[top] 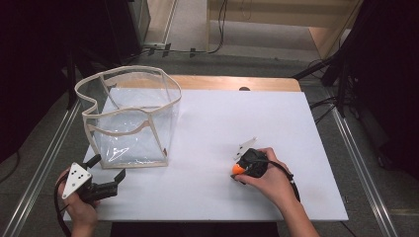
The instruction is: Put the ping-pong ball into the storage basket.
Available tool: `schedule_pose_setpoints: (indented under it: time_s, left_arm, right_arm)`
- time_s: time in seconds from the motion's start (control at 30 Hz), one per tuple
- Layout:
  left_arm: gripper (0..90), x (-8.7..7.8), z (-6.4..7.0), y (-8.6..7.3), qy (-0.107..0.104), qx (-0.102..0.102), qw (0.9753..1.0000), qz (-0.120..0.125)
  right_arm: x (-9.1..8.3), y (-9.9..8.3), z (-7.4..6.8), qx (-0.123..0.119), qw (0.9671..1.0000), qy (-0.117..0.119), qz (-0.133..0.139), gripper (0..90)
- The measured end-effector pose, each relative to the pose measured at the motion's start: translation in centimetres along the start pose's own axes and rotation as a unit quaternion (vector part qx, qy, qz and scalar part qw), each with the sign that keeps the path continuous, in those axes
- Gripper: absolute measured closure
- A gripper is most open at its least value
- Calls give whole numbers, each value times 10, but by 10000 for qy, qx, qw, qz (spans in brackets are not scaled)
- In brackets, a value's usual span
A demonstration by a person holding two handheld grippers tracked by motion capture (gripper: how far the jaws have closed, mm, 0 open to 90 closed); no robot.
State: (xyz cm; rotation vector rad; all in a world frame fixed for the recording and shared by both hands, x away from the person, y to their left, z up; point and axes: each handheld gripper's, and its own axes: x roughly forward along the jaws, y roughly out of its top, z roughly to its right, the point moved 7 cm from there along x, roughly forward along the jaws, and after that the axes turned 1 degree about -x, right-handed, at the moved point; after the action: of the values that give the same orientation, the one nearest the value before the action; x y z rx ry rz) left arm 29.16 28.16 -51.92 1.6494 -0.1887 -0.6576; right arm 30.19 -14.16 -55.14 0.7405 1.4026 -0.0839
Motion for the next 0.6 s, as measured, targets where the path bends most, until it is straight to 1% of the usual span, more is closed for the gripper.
schedule_pose_setpoints:
  time_s: [0.1,0.23,0.27,0.4,0.43,0.53,0.6]
  left_arm:
    - [36,0,0,0,6,0,10000,-4]
    - [36,0,0,0,5,0,10000,-3]
    - [36,0,0,0,6,-4,10000,0]
    - [36,0,0,0,11,9,10000,-2]
    - [36,0,0,0,7,2,10000,-3]
    - [36,0,0,0,16,-7,10000,2]
    - [36,0,0,0,7,-12,10000,3]
  right_arm:
    - [0,-1,0,20,10000,40,-19,480]
    - [-1,-1,0,8,10000,36,-66,480]
    - [-1,0,1,-29,10000,24,-66,480]
    - [-3,1,1,15,10000,82,-44,480]
    - [-5,2,1,-16,9999,119,-30,480]
    - [-6,3,1,11,9999,123,-23,481]
    - [-7,3,2,-15,9999,112,-41,480]
